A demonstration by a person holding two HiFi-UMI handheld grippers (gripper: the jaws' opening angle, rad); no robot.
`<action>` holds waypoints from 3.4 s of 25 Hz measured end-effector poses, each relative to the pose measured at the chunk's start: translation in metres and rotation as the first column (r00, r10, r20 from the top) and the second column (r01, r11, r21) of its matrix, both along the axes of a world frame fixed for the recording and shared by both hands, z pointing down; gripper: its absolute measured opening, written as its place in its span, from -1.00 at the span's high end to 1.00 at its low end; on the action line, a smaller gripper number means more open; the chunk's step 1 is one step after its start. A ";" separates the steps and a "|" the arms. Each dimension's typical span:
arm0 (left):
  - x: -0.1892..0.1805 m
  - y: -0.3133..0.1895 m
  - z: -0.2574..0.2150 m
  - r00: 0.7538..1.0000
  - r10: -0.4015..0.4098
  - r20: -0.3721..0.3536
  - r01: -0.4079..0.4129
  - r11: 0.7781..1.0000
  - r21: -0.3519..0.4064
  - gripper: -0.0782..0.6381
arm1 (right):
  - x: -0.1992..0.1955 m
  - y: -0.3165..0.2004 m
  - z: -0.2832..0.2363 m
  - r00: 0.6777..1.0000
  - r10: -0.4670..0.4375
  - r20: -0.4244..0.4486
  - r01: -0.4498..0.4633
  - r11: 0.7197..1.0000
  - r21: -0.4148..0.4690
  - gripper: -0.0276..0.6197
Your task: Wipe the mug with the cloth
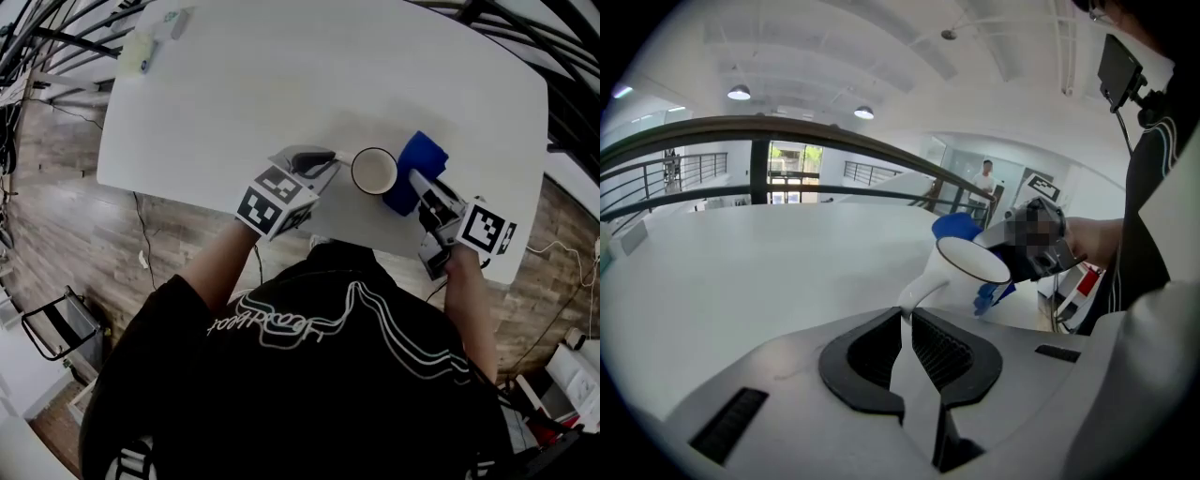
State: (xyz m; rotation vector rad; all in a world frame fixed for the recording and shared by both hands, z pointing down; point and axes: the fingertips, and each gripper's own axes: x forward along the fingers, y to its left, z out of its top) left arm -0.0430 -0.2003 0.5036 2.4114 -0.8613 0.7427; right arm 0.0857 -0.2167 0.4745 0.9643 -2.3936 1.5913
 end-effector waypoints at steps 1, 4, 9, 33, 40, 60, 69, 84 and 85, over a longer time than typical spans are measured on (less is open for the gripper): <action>-0.002 0.002 0.000 1.000 -0.002 0.004 0.002 1.000 -0.006 0.67 | 0.003 0.004 -0.001 1.000 0.021 -0.002 -0.021 1.000 -0.011 0.73; 0.001 0.012 -0.004 1.000 -0.005 0.021 0.006 1.000 -0.024 0.67 | 0.011 0.025 -0.015 0.998 0.057 0.010 -0.057 0.998 -0.011 0.73; 0.017 0.023 -0.019 1.000 -0.029 0.010 0.029 0.999 -0.028 0.67 | 0.033 0.055 -0.038 0.993 0.120 0.018 -0.120 0.992 0.039 0.73; 0.026 0.045 -0.022 1.000 -0.006 0.012 0.007 0.996 -0.092 0.67 | 0.015 0.072 -0.023 0.973 0.223 0.064 -0.223 0.975 0.000 0.73; 0.031 0.055 -0.023 1.000 0.023 0.002 -0.023 0.994 -0.109 0.67 | 0.022 0.056 -0.009 0.974 0.219 -0.064 -0.221 0.975 -0.029 0.73; 0.029 0.064 -0.023 1.000 0.028 -0.009 -0.028 0.992 -0.125 0.67 | 0.027 0.081 -0.037 0.954 0.291 0.074 -0.289 0.957 -0.035 0.73; 0.049 0.083 -0.022 0.997 0.066 -0.033 -0.070 0.987 -0.147 0.67 | 0.032 0.091 -0.036 0.922 0.358 0.145 -0.349 0.933 -0.087 0.73; 0.065 0.094 -0.021 0.994 0.088 -0.065 -0.097 0.983 -0.158 0.67 | 0.026 0.084 0.000 0.907 0.415 0.067 -0.405 0.906 -0.124 0.73; 0.065 0.094 -0.022 0.994 0.088 -0.069 -0.098 0.983 -0.157 0.67 | 0.026 0.083 0.001 0.911 0.410 0.045 -0.402 0.908 -0.118 0.73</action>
